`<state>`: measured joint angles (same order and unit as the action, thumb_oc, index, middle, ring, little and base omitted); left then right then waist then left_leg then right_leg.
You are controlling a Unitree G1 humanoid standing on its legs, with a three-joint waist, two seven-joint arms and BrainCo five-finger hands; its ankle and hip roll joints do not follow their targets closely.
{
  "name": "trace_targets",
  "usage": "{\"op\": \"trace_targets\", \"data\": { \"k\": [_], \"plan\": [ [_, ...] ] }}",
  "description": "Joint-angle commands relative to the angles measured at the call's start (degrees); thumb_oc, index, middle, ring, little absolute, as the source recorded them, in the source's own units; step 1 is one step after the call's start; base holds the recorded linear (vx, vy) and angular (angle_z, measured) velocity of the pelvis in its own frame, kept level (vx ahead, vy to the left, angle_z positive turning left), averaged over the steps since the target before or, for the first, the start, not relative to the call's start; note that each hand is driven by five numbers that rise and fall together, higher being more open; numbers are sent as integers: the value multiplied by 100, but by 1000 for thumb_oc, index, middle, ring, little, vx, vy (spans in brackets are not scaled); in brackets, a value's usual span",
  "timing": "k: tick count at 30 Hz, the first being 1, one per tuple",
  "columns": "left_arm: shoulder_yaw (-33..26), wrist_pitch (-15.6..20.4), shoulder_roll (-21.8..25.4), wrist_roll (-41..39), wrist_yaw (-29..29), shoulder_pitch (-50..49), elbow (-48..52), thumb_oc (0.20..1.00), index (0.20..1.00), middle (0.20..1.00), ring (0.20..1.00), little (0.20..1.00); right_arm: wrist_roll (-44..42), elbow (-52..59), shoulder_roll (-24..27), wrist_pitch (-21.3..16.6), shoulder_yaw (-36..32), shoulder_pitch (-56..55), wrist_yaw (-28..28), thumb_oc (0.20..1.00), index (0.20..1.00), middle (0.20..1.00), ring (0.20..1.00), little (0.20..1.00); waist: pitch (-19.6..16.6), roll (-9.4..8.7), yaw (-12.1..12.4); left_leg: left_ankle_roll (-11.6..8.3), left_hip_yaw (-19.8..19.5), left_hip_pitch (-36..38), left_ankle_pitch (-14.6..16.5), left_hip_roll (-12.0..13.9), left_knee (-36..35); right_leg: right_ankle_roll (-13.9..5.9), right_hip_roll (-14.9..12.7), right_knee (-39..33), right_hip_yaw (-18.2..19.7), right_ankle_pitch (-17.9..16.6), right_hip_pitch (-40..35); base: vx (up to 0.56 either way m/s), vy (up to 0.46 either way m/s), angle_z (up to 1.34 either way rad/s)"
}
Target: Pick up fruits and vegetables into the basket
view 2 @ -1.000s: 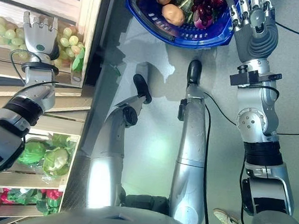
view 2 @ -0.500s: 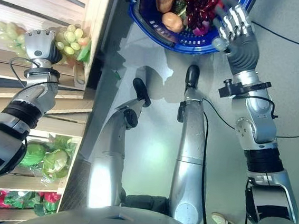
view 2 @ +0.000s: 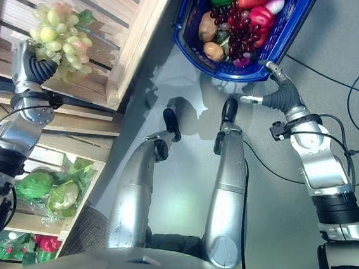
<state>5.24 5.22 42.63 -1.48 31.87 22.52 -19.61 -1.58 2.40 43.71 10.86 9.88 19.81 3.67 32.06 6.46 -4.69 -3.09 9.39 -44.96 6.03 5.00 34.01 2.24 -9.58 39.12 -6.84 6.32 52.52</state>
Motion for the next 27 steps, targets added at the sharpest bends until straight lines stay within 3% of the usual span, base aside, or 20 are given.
{"op": "trace_targets", "data": {
  "k": [1,7,14,19,20,22,23,26,27],
  "plan": [
    [-517,685,-4,-793,-143,-212,617,200,200,200,200,200,437,654,-183,145,138,99,127,1000,1000,1000,1000,1000,-226,-54,49,291,257,378,384,-428,-353,-371,290,27,-80,647,-511,-2,-43,20],
    [-566,1266,-306,-1348,-558,-262,1430,200,200,200,200,200,792,678,-421,287,592,537,193,1000,1000,1000,1000,1000,-226,-127,188,347,155,682,460,-495,-355,-364,288,-18,-148,674,-889,7,-34,10],
    [-340,1567,-641,-2076,-1513,-4,2242,200,200,200,200,200,1180,458,-829,320,1275,1349,-138,1000,1000,1000,1000,1000,-226,-121,372,424,62,968,482,-587,-425,-362,272,-120,-191,658,-1223,8,-10,4],
    [3,1580,-869,-2240,-2046,205,2642,200,200,200,200,200,1434,305,-1167,267,1748,1881,-248,1000,1000,1000,1000,1000,-226,-96,503,472,-35,1065,502,-666,-433,-341,267,-138,-230,668,-1358,3,-34,8],
    [113,1562,-912,-2341,-2241,363,2761,200,200,200,200,200,1508,269,-1246,299,1916,2126,-348,1000,1000,1000,1000,1000,-226,-93,551,520,-12,957,346,-672,-476,-282,254,-212,-304,512,-1284,7,-31,9],
    [228,1545,-956,-2371,-2370,395,2826,200,200,200,200,200,1540,213,-1331,320,2015,2210,-406,1000,1000,1000,1000,1000,-226,-98,585,503,-89,1088,490,-709,-433,-325,264,-173,-265,640,-1425,8,-39,11],
    [274,1528,-968,-2398,-2434,478,2880,200,200,200,200,200,1511,190,-1358,316,2062,2328,-440,1000,1000,1000,1000,1000,-226,-103,600,542,-44,980,347,-698,-476,-277,252,-243,-330,495,-1337,-58,-58,12],
    [571,1479,-1063,-2410,-2616,703,2972,200,200,200,200,200,1260,50,-1557,375,2282,2555,-591,1000,1000,1000,1000,1000,-226,-123,646,575,-89,999,348,-738,-482,-279,251,-268,-364,469,-1382,8,-46,10],
    [630,1461,-1091,-2421,-2644,698,2968,200,200,200,200,200,1189,15,-1601,369,2321,2529,-646,1000,1000,1000,1000,1000,-226,-126,656,550,-147,1120,498,-762,-439,-327,260,-205,-313,610,-1490,72,-26,8]
  ]
}}
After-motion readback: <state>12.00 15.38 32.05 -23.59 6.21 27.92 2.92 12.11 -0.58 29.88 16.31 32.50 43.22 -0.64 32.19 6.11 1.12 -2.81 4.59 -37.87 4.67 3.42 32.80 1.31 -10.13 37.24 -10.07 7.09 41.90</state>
